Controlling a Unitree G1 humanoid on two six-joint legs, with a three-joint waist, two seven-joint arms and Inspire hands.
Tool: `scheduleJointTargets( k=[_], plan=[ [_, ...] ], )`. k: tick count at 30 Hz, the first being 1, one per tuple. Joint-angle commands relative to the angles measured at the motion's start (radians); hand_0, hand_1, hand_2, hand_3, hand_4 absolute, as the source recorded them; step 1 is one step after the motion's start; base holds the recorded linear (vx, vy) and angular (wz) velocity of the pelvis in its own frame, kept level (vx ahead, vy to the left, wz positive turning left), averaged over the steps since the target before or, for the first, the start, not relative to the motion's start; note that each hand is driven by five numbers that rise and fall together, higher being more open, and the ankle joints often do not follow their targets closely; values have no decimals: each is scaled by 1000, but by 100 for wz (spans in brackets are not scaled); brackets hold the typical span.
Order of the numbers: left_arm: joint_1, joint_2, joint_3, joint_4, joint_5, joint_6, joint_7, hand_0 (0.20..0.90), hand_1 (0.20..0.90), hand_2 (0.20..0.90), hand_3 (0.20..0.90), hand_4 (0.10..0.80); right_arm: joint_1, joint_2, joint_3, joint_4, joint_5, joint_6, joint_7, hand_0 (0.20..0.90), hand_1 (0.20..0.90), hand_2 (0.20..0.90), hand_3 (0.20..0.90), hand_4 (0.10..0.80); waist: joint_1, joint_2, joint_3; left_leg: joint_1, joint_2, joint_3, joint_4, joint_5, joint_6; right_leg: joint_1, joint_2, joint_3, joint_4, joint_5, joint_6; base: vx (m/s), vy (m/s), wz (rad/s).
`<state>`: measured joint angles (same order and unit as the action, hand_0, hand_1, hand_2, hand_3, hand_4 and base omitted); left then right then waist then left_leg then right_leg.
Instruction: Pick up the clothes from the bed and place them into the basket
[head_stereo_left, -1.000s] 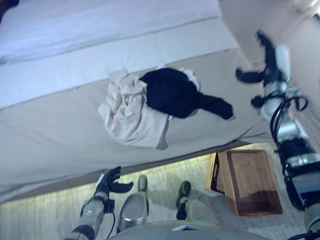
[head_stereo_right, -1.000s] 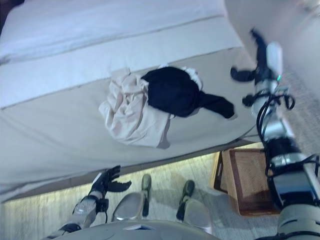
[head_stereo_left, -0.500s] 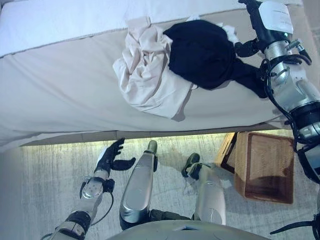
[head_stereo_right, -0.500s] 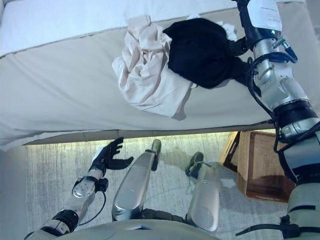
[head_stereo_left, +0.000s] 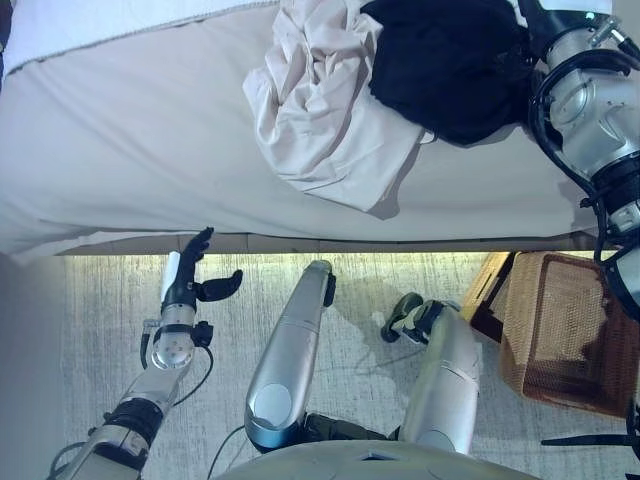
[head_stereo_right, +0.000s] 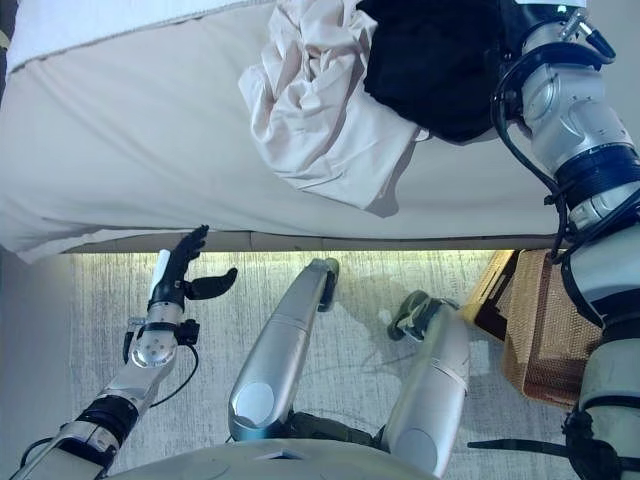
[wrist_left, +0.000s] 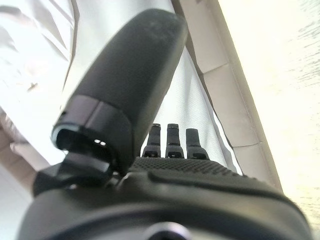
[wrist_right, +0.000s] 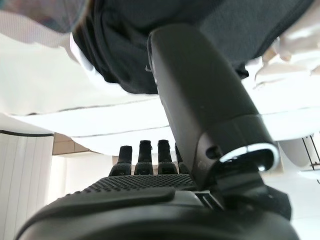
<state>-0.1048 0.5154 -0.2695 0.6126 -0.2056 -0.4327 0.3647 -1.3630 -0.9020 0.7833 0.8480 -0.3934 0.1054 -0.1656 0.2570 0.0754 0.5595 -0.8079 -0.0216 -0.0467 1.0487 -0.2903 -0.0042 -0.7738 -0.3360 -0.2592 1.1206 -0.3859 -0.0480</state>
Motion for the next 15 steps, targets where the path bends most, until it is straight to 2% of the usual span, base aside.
scheduleJointTargets(
  k=[1,9,15],
  plan=[
    [45,66,85,-110,-35,-82,30,900,900,900,900,800,-208,-51,69,25,7,25,-14,900,900,900,900,800,33,20,-40,-40,-42,72,-10,13,60,-4,83,-63,91,-41,-54,-16,-60,9],
    [78,92,107,-192,-25,-128,22,900,900,900,900,800,-296,-42,146,123,57,0,50,900,900,900,900,800,54,28,-39,-181,-48,60,73,14,58,-136,92,-49,174,-48,-47,-33,-28,5],
    [72,117,104,-259,-24,-139,42,900,900,900,900,800,-306,-28,178,172,80,24,111,900,900,900,900,800,64,37,-39,-250,-54,61,120,10,56,-198,84,-50,218,-50,-35,-31,-15,1]
  ],
)
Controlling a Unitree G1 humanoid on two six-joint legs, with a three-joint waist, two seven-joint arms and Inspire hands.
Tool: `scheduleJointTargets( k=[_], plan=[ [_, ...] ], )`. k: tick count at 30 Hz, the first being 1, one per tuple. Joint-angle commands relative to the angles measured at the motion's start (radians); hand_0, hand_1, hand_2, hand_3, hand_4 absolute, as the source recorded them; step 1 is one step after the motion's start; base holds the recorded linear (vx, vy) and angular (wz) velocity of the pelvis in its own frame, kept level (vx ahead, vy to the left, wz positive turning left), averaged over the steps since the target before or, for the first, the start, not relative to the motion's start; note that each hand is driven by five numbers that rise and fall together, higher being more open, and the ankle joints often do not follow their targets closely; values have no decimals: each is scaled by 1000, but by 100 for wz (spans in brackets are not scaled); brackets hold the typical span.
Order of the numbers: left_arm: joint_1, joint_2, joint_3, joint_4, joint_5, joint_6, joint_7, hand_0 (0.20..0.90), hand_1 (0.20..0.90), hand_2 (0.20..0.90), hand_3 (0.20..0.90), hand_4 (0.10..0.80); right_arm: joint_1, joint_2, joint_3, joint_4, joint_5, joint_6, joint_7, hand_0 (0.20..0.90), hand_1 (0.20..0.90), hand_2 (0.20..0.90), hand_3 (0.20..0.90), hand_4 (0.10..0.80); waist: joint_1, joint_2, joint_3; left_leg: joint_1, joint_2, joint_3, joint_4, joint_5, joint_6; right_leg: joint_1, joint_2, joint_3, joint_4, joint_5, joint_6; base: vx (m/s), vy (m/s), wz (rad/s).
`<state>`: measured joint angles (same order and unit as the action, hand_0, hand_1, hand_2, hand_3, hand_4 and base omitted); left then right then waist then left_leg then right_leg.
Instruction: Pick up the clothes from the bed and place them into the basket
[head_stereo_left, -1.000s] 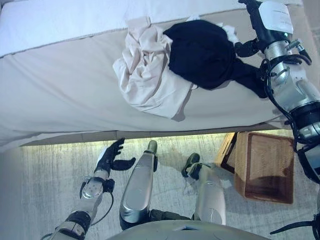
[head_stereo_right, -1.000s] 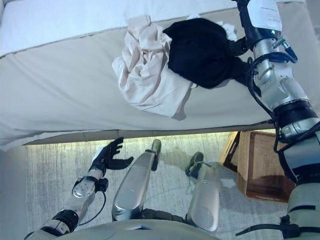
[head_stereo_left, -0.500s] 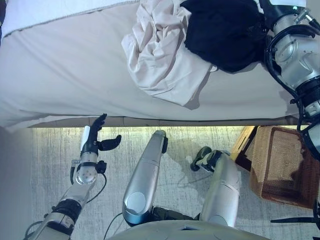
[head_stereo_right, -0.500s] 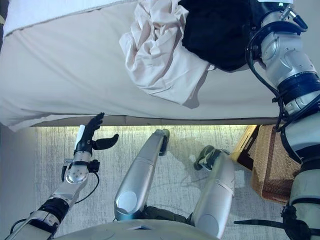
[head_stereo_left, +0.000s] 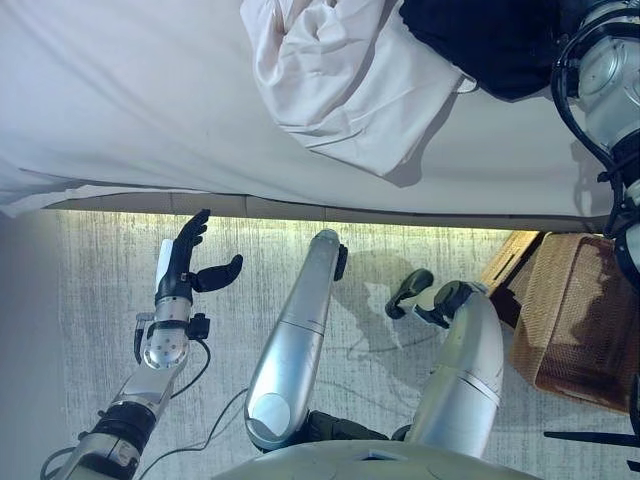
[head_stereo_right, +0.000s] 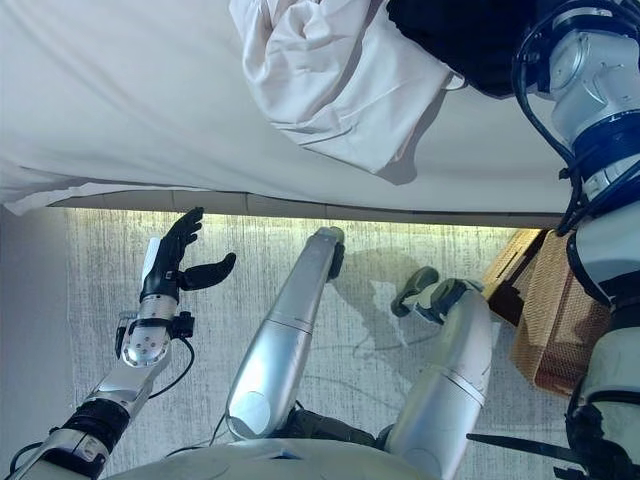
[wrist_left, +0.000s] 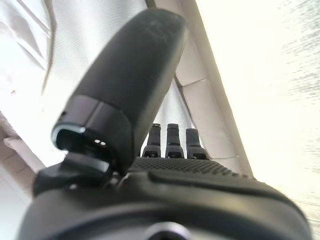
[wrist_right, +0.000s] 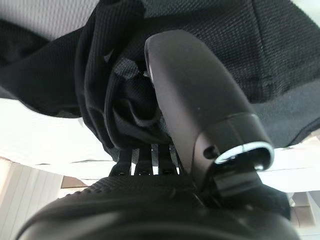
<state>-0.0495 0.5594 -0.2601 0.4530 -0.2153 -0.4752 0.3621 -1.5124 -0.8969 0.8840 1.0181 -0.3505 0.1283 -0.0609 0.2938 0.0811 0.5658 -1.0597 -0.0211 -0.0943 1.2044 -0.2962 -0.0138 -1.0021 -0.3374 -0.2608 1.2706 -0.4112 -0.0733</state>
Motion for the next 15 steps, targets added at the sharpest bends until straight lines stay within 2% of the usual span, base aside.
scheduleJointTargets(
  k=[1,2,3,4,5,10,15],
  plan=[
    [18,75,97,-100,-16,-102,40,900,900,900,900,800,-157,-32,78,16,41,2,15,900,900,900,900,800,29,32,-46,-2,-54,110,-28,13,65,27,84,-50,75,-27,-9,0,0,0],
    [16,79,97,-103,-18,-102,41,900,900,900,900,800,-155,-29,82,29,50,3,17,900,900,900,900,800,30,32,-46,-5,-53,110,-23,11,66,24,82,-53,80,-28,-9,0,0,0],
    [17,81,100,-104,-21,-105,38,900,900,900,900,800,-152,-27,77,41,58,2,20,792,792,792,774,674,30,32,-46,-8,-53,111,-18,8,65,24,82,-57,81,-27,-7,0,0,0],
    [19,82,102,-109,-25,-103,38,900,900,900,900,800,-149,-27,77,51,70,-2,12,486,486,486,417,317,32,31,-46,-7,-54,111,-13,6,65,26,81,-60,81,-27,-6,0,0,0],
    [25,88,108,-117,-35,-98,30,900,900,900,900,800,-146,-30,68,54,93,1,6,300,300,300,200,100,32,29,-46,-4,-50,110,-10,3,64,31,81,-64,80,-27,-3,0,0,0],
    [38,95,116,-110,-38,-112,10,900,900,900,900,800,-137,-36,53,73,96,-7,8,300,300,300,200,100,35,16,-46,36,-38,108,-27,4,55,71,85,-74,54,-18,2,6,-6,0],
    [70,101,128,-117,-40,-113,-2,900,900,900,900,800,-99,-53,21,78,93,-30,17,300,300,300,200,100,30,-3,-46,150,-9,111,-87,14,43,181,97,-77,-18,-4,7,71,-14,0]
  ],
)
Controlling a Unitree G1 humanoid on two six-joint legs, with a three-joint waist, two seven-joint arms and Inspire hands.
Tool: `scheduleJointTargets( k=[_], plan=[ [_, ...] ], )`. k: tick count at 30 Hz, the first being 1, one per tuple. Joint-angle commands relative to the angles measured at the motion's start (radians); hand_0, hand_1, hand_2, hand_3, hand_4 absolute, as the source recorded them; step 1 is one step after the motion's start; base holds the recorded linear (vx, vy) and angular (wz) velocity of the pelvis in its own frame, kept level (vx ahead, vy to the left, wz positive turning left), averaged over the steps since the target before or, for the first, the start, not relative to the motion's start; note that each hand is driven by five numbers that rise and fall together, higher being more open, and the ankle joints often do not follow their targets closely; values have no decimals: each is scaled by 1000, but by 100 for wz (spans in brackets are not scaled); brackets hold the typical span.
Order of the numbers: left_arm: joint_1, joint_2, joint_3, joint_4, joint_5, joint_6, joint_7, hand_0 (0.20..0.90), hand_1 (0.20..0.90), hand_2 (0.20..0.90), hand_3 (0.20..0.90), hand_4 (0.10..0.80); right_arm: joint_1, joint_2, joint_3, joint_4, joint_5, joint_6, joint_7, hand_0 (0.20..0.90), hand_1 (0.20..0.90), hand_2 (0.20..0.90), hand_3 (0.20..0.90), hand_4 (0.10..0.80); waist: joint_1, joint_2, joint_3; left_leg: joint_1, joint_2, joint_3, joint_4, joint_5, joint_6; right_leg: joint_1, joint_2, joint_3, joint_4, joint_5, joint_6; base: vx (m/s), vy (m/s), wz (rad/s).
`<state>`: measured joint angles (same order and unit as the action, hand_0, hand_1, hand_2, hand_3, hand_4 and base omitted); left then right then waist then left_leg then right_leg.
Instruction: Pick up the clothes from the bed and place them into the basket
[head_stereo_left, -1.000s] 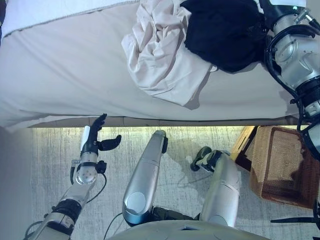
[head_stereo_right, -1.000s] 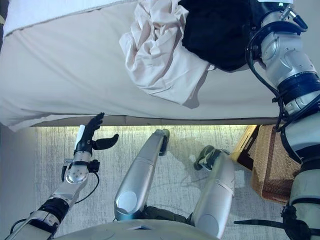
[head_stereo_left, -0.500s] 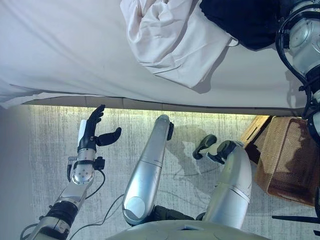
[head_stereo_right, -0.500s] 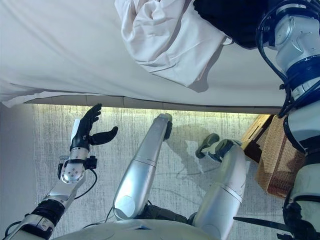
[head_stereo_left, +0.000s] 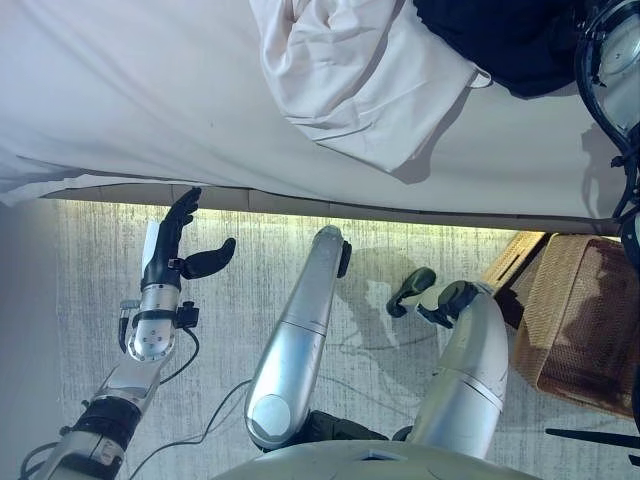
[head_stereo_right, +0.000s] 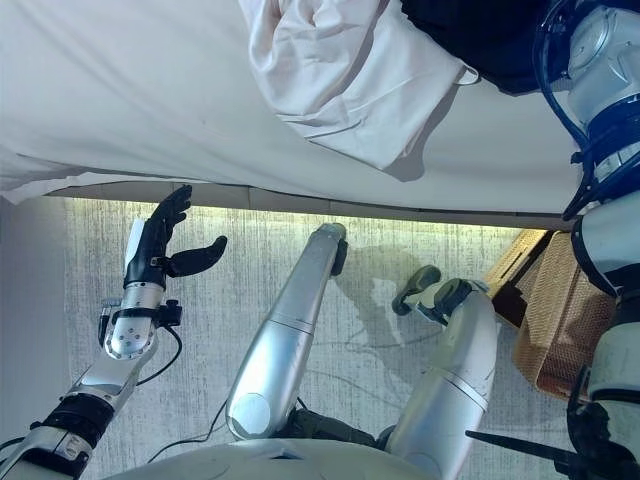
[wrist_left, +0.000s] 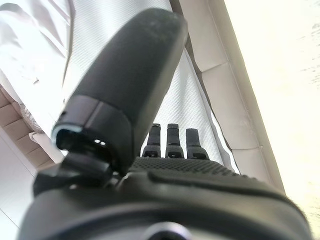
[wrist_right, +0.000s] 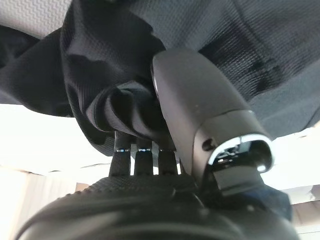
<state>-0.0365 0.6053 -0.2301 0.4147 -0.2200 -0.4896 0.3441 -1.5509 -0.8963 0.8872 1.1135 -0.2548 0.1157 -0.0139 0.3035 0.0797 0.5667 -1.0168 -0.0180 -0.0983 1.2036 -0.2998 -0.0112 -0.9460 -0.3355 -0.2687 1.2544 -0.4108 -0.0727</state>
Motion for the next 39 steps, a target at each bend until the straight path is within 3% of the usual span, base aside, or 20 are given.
scheduleJointTargets(
  k=[1,12,18,22,24,34,39],
  plan=[
    [65,54,105,-78,-38,-96,14,900,900,900,900,800,-51,-58,6,-20,-10,-22,-26,300,300,300,200,100,18,-9,-47,147,-4,116,-104,19,39,164,98,-67,-24,-2,4,76,12,1],
    [117,59,110,-95,-16,-11,-70,900,900,900,900,800,51,-109,-87,14,-34,-76,25,300,300,300,200,100,18,-57,-139,380,8,107,-206,30,29,416,105,-77,-164,9,3,132,-4,-3],
    [116,53,94,-81,-10,30,-93,900,900,900,900,800,109,-134,-126,20,-28,-98,55,300,300,300,200,100,15,-76,-188,514,35,115,-323,48,24,585,123,-96,-311,34,-6,139,-11,-4],
    [119,41,93,-70,5,56,-118,900,900,900,900,800,137,-150,-140,1,-32,-105,73,300,300,300,200,100,12,-95,-229,610,50,121,-433,70,18,705,142,-113,-441,63,-7,102,-20,-10],
    [119,37,88,-74,17,69,-124,900,900,900,900,800,147,-165,-145,-4,-28,-113,81,300,300,300,200,100,8,-101,-251,642,55,126,-502,115,19,745,150,-128,-515,101,-14,60,-9,-11],
    [121,12,73,-43,35,104,-142,900,900,900,900,800,178,-232,-170,-42,23,-132,74,300,300,300,200,100,-31,-131,-344,857,61,153,-800,180,-14,939,201,-116,-850,195,30,78,11,-7],
    [109,-2,60,-1,27,107,-127,900,900,900,900,800,165,-280,-174,-74,102,-188,27,300,300,300,200,100,-83,-145,-403,955,61,189,-949,208,-22,988,219,-86,-982,249,68,8,54,-10]
  ],
)
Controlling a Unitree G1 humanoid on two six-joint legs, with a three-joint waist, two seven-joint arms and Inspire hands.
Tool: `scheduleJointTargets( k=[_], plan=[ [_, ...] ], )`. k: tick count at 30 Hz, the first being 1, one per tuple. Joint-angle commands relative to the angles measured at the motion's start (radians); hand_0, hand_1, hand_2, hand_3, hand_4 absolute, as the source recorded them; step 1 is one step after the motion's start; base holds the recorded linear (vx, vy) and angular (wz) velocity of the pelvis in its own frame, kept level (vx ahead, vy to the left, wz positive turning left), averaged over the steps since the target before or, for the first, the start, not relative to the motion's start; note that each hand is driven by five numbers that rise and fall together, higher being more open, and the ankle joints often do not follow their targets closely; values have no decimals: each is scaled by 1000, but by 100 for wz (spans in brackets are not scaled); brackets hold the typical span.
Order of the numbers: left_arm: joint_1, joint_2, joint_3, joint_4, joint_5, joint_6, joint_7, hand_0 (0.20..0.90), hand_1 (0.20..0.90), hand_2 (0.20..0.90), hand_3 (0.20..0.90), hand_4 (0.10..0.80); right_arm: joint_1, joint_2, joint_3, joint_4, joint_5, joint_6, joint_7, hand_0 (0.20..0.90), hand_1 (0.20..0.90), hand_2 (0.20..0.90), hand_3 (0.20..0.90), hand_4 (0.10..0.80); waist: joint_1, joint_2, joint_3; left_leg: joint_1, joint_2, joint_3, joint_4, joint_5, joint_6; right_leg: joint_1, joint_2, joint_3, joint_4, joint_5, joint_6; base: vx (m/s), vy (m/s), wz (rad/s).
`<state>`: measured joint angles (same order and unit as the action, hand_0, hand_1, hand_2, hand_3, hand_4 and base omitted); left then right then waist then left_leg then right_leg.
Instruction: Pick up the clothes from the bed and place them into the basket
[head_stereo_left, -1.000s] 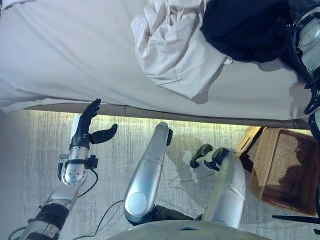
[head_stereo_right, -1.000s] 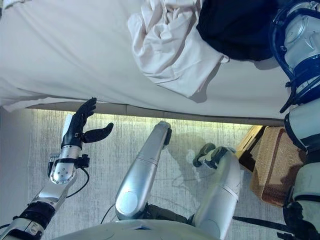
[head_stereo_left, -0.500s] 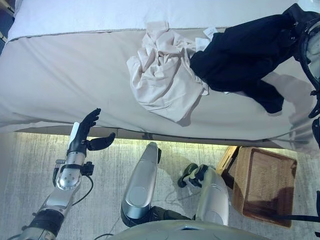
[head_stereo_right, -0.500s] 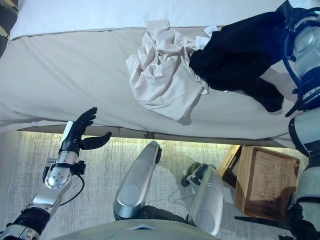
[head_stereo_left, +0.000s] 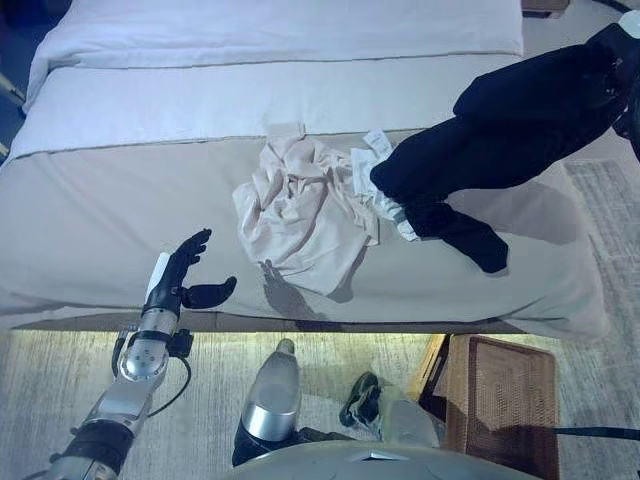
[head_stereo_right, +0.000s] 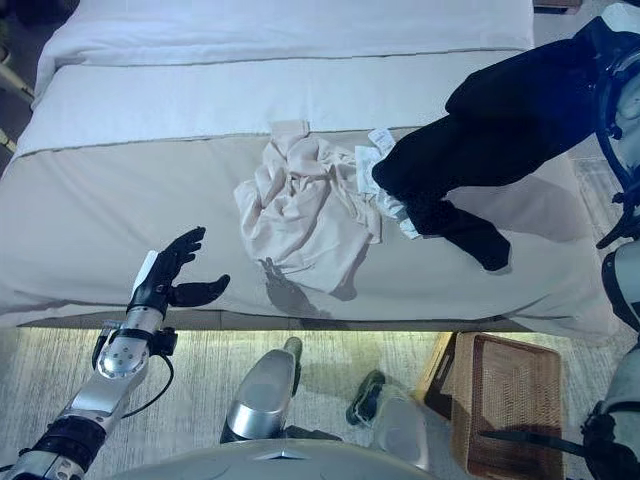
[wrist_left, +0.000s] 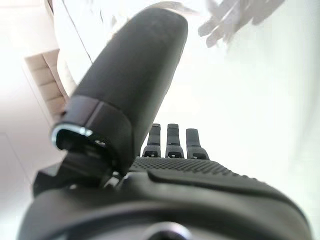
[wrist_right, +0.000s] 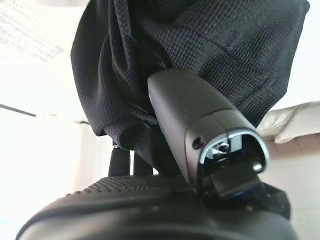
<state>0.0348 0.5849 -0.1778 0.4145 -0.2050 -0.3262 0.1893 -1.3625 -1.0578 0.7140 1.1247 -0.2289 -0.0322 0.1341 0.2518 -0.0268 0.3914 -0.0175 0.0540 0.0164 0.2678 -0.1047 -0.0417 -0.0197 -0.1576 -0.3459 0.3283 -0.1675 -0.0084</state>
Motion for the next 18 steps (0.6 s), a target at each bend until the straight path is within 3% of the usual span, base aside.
scheduleJointTargets(
  k=[1,10,18],
  plan=[
    [31,14,5,11,6,-49,27,900,900,900,900,800,-28,-131,-3,-96,89,-48,-132,300,300,300,200,100,-43,-39,-239,-29,-11,78,-37,19,8,66,43,-2,-72,14,9,2,66,-20],
    [-6,-21,-50,142,5,-61,5,900,900,900,900,800,-109,-247,50,-161,97,-84,-189,300,300,300,200,100,-139,-50,-329,77,0,115,-244,85,-5,91,54,63,-218,107,72,1,33,-22],
    [-37,-41,-53,224,18,-88,9,900,900,900,900,800,-114,-356,35,-273,130,-109,-248,300,300,300,200,100,-214,-52,-361,114,1,150,-311,86,-2,83,63,134,-276,142,97,-9,16,-26]
  ],
)
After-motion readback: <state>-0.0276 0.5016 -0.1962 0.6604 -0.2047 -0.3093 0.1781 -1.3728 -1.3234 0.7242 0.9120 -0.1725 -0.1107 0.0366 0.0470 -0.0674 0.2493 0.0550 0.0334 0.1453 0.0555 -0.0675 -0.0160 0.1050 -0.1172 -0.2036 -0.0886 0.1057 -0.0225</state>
